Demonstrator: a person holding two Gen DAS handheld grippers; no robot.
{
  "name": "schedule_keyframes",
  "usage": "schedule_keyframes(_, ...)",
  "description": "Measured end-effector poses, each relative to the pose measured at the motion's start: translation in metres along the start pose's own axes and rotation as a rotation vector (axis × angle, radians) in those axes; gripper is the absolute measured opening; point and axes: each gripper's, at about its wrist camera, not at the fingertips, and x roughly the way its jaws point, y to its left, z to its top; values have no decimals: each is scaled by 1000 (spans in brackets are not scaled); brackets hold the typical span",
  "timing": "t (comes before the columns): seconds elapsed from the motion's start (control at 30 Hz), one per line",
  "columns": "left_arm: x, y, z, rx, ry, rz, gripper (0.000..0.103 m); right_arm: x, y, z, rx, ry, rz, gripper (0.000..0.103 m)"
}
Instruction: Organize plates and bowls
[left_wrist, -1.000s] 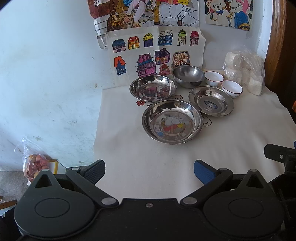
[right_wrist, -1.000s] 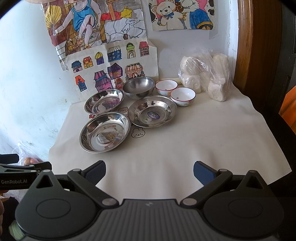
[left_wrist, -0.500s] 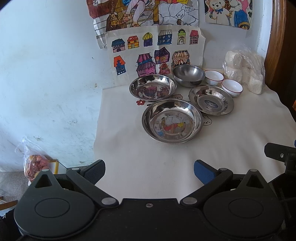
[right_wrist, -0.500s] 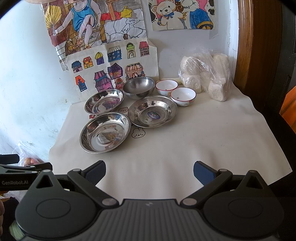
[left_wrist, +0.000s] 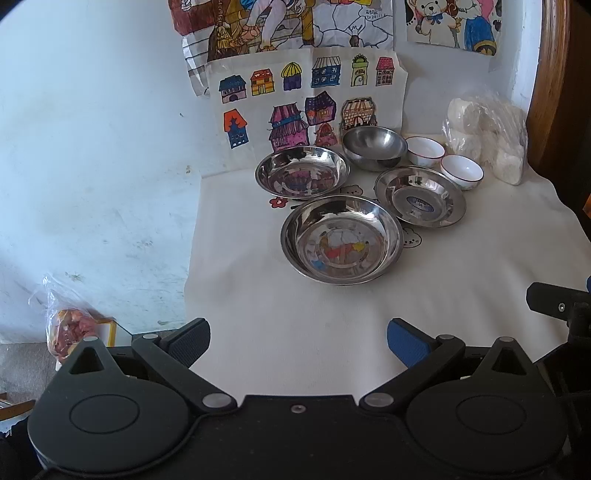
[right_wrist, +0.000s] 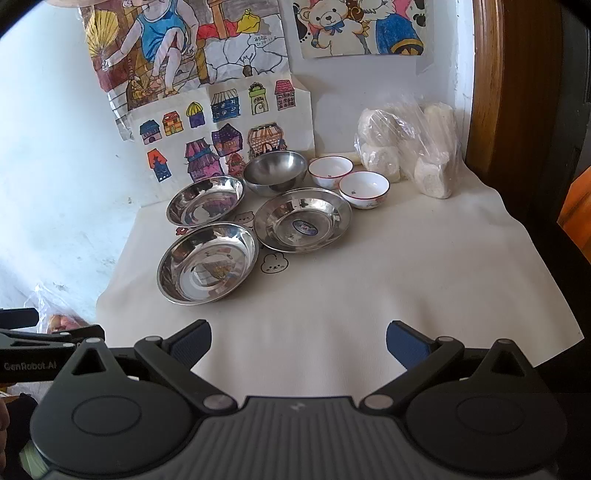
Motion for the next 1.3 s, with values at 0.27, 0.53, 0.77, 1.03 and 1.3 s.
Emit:
schedule_keyframes(0.27,1,1,-1,-2,0,-2,102,1,-2,2,-1,4,3,103)
schedule_keyframes(0.53,3,4,0,-6,3,-2,102,3,-2,3,-1,7,2,103)
schedule_keyframes(0.77,4,5,0,-5,5,0,102,7,-1,5,-4,13,0,103)
schedule_keyframes(1.03,9,5,3,-8,18,5,102,7,-2,6,2,-2,-8,103)
schedule_keyframes(1.3,17,1,8,-8,39,12,102,18,-3,11,-1,19,0,103)
